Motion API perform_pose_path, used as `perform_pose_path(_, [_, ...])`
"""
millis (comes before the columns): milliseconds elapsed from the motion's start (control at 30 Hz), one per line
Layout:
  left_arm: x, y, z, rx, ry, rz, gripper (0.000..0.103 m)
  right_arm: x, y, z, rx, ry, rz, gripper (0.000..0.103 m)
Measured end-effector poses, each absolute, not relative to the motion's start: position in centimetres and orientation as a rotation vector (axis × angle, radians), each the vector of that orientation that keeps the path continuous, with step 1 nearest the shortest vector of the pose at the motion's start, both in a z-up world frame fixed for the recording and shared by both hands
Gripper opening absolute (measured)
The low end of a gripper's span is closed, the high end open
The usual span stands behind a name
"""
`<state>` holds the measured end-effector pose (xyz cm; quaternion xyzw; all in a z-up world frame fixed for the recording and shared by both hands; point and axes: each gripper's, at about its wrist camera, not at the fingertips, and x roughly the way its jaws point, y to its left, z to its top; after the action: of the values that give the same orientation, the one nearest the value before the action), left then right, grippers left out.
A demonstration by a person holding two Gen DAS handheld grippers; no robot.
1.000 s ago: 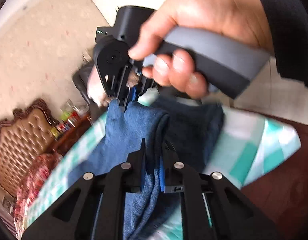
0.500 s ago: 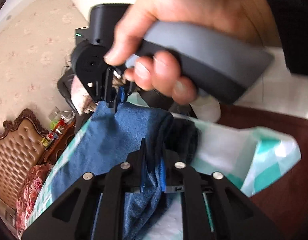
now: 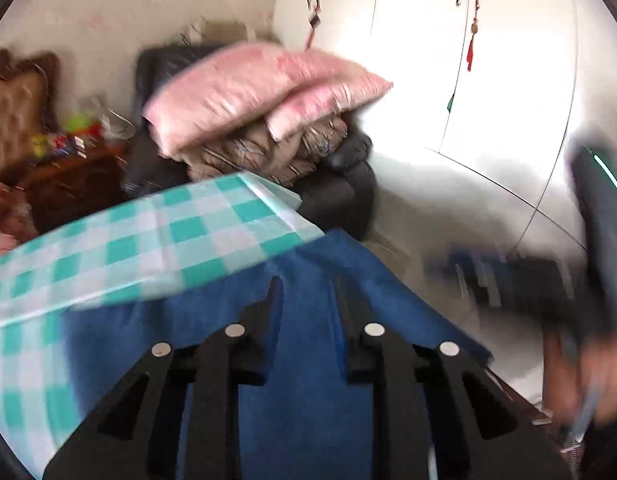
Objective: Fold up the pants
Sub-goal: 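Lift the jeans edge with both grippers and fold it over the stack, then lower the folded jeans onto the cloth and open both grippers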
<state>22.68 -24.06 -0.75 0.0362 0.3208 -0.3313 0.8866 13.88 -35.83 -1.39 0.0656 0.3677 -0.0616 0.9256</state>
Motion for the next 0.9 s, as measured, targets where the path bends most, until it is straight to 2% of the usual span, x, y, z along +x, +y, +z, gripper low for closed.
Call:
perform_pose_path(67, [26.1, -26.8, -2.0, 0.088, 0.750, -0.775, 0.017, 13.8, -34.1, -3.1, 0.089, 0.783, -0.163, 0.028])
perform_pose_path(133, [29.2, -29.1, -4.0, 0.125, 0.858, -0.798, 0.018, 14.3, -33.6, -5.3, 0.077, 0.840, -0.211, 0.027])
perform_pose_path(200, [31.3, -30.7, -5.9, 0.185, 0.864, -0.707, 0.017, 14.6, -33.9, -6.8, 0.092, 0.885, -0.225, 0.027])
perform_pose_path(233, [31.7, -31.0, -6.1, 0.184, 0.858, -0.670, 0.021, 14.5, -34.0, -7.2, 0.099, 0.874, -0.224, 0.027])
perform_pose_path(267, [32.3, -30.8, -6.4, 0.173, 0.867, -0.621, 0.032, 14.4, -34.0, -7.3, 0.089, 0.867, -0.225, 0.027])
perform_pose_path(300, [32.5, -30.1, -6.1, 0.135, 0.870, -0.604, 0.036, 14.5, -33.9, -7.3, 0.078, 0.869, -0.227, 0.027])
perform_pose_path(467, [30.2, -20.7, -2.4, -0.013, 0.799, -0.583, 0.036, 14.6, -33.9, -7.5, 0.074, 0.873, -0.219, 0.027])
perform_pose_path(633, [31.0, -13.4, -5.5, 0.069, 0.925, -0.384, 0.034, 14.0, -33.4, -7.6, 0.059, 0.860, -0.231, 0.027])
perform_pose_path(733, [32.7, -10.4, -5.6, -0.010, 0.925, -0.327, 0.034, 14.2, -33.2, -7.5, 0.049, 0.873, -0.238, 0.027])
perform_pose_path(767, [32.1, -9.8, -4.6, -0.021, 0.892, -0.327, 0.038, 14.2, -33.3, -7.4, 0.054, 0.878, -0.237, 0.027])
perform_pose_path(800, [30.9, -9.3, -3.4, -0.023, 0.845, -0.344, 0.050, 14.2, -33.4, -7.3, 0.060, 0.880, -0.236, 0.027])
perform_pose_path(833, [29.9, -9.1, -2.8, -0.015, 0.819, -0.361, 0.053, 13.9, -33.4, -6.9, 0.075, 0.880, -0.241, 0.027])
perform_pose_path(900, [25.6, -8.6, -1.8, -0.003, 0.783, -0.397, 0.054, 13.4, -33.1, -6.1, 0.093, 0.859, -0.245, 0.043])
